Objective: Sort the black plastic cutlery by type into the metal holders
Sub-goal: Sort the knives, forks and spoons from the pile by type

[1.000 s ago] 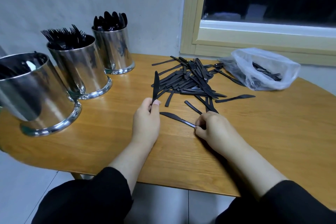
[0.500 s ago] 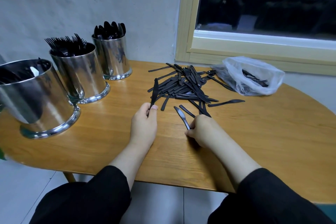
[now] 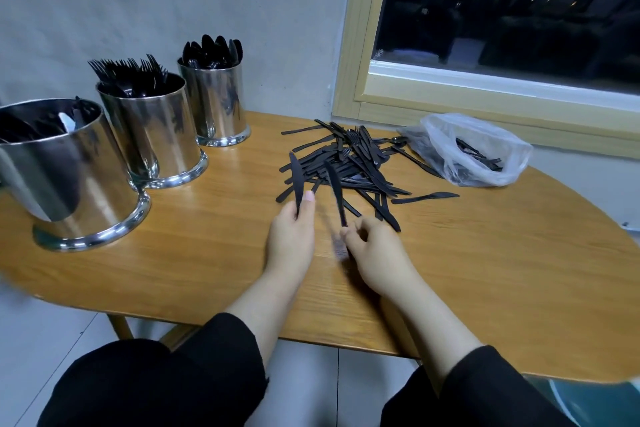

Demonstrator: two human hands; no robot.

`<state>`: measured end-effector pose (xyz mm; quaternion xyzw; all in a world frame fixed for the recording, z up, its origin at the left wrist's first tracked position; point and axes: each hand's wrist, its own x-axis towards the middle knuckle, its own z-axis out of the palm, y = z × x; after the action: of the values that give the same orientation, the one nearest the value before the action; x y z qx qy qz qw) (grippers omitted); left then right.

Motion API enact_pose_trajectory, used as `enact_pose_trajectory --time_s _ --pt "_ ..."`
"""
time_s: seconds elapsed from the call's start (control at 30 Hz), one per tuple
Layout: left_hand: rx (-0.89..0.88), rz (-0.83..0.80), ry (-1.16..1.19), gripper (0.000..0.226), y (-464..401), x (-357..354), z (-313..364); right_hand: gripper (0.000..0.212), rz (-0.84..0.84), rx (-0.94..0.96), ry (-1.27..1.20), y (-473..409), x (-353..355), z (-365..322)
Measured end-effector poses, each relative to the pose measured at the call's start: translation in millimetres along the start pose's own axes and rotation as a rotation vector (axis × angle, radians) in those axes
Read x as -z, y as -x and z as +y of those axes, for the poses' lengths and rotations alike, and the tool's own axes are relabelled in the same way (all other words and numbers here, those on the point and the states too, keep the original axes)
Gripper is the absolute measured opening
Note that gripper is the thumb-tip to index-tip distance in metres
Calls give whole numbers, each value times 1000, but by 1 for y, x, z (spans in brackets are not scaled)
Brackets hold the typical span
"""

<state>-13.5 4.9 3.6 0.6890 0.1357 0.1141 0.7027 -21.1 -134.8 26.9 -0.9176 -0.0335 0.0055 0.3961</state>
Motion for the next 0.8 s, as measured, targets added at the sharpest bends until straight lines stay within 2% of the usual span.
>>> enact_pose_trajectory --time_s 0.13,0.23,0.3,0.33,0.4,0.47,0.63,0.8 --pt "-56 -162 -42 29 3 -8 -1 17 -59 189 -24 8 -10 -4" --pt "-96 -90 -86 36 2 -3 -5 12 128 155 9 0 -5 13" --pt "-95 -66 -89 38 -2 -1 -6 15 287 83 96 -5 11 30" --pt "-100 -83 -77 37 -4 0 -4 19 314 39 167 -7 20 40" --pt "-129 -143 -90 30 -6 -1 -2 27 246 -80 314 -9 33 52" --pt "-173 -177 -217 24 -7 -3 0 29 160 -180 402 -11 39 56" --pt "-196 -213 -304 29 -6 0 -6 25 21 -324 395 -25 46 48" --pt "-270 -189 -344 35 1 1 -6 22 -3 -288 343 -28 45 50"
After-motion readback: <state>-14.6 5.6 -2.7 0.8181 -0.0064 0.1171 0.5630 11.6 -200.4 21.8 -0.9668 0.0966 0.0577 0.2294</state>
